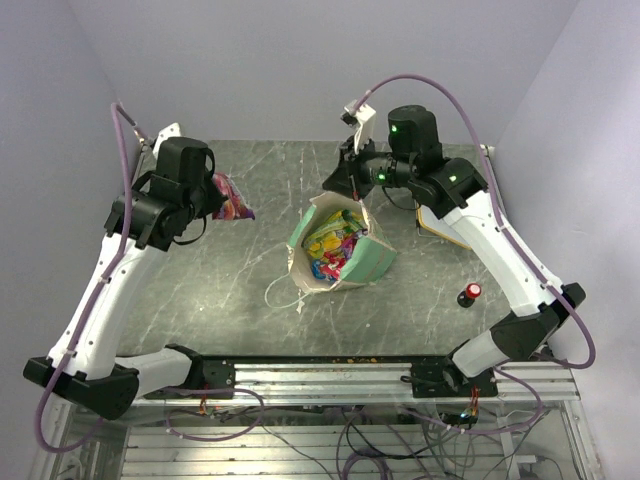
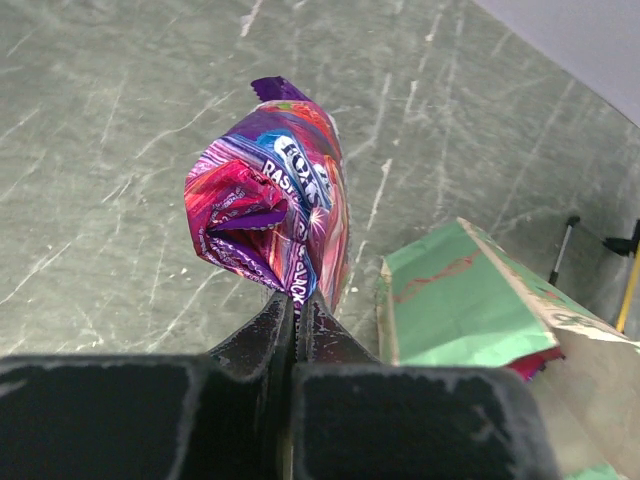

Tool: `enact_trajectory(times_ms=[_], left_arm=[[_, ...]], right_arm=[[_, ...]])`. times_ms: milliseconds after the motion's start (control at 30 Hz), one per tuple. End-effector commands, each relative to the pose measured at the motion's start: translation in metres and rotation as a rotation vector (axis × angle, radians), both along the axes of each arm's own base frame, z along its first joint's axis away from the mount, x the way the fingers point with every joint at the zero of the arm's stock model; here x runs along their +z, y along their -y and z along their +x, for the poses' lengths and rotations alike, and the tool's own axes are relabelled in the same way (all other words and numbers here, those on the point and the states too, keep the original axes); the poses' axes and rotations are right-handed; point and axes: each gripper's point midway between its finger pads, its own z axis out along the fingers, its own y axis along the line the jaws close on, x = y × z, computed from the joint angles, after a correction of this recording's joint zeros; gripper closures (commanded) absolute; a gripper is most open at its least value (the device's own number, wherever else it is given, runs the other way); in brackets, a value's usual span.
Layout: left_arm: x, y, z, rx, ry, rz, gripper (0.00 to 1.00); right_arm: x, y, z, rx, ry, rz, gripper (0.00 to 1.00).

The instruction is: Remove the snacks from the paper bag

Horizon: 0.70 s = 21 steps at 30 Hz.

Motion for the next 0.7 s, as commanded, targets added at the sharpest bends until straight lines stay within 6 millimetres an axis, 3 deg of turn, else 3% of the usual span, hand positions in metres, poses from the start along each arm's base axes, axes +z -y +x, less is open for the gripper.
enact_trajectory(times_ms=[0, 233, 467, 667], left_arm=[[-0.014, -0.01, 0.007, -0.001, 0.029, -0.093, 0.93], [-0.067, -0.022, 0.022, -0.018, -0.029, -0.284, 0.93], [-0.089, -0.036, 0.055, -0.053, 0.078, -0.472, 0.93], [-0.109, -0.053, 0.088, -0.021, 0.123, -0.455, 0.93]], right_arm=[[0.015, -0.014, -0.037, 0.144, -0.087, 0.135, 1.0], [0.017, -0.014, -0.067, 0.24, -0.128, 0.226, 1.0], [0.019, -0.011, -0.064, 0.211, -0.106, 0.214, 1.0], [0.021, -0.007, -0.063, 0.187, -0.086, 0.205, 1.0]])
